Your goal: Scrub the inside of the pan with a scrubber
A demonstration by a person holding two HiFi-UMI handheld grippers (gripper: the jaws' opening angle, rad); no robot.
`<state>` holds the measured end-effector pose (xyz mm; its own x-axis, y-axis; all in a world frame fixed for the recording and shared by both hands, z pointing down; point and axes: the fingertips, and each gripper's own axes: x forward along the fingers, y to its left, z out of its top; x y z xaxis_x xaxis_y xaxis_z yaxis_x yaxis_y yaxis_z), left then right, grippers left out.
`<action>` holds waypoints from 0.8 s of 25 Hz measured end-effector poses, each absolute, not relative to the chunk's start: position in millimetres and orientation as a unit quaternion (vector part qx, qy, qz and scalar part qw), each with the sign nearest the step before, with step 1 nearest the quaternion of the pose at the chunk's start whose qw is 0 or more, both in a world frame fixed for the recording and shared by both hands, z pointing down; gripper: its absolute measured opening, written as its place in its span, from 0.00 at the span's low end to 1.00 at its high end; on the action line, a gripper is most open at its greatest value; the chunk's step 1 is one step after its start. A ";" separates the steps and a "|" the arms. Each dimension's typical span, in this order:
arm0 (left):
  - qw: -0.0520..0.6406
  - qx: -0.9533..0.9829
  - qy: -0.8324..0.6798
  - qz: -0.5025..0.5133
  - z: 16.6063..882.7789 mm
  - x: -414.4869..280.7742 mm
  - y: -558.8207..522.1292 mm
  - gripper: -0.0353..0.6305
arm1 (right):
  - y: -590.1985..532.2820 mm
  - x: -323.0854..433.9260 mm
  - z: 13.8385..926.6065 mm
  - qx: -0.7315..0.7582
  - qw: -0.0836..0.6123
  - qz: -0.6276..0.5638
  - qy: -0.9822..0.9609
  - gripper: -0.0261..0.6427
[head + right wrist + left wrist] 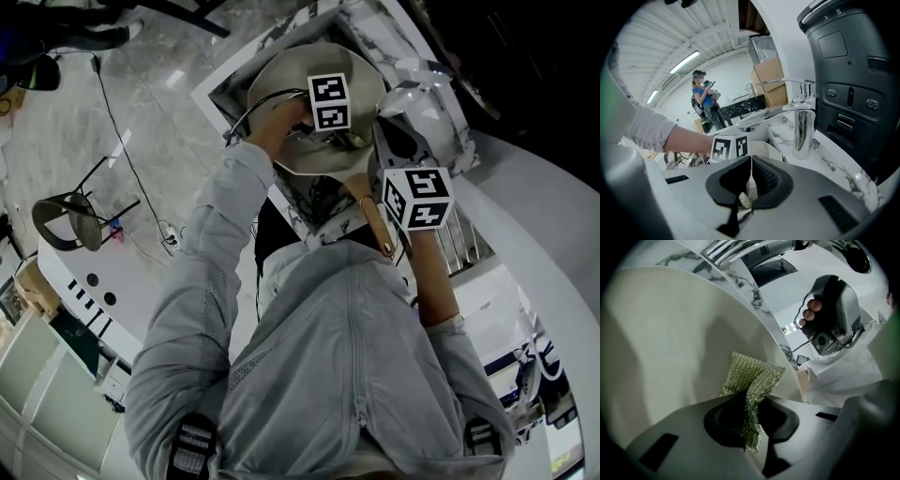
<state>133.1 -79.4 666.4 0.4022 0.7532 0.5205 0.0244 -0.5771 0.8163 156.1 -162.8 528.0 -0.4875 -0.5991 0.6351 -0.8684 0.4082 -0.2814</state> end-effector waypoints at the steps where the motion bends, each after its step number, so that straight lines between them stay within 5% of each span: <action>1: 0.381 0.739 0.270 0.485 665.9 129.0 -75.4 0.15 | -162.4 155.1 528.1 0.453 0.224 0.300 -0.809 0.09; 11: 0.404 0.644 0.348 0.549 664.0 65.7 -47.9 0.15 | -160.1 157.1 527.6 0.453 0.227 0.300 -0.808 0.09; 20: 0.315 0.563 0.360 0.674 675.2 18.8 -54.4 0.15 | -157.4 158.2 526.1 0.457 0.225 0.300 -0.807 0.09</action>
<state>18.8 -54.4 675.2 -0.1683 0.8302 0.5315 -0.0201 -0.5420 0.8402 158.2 -157.4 526.1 -0.4813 -0.6024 0.6368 -0.8720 0.4029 -0.2779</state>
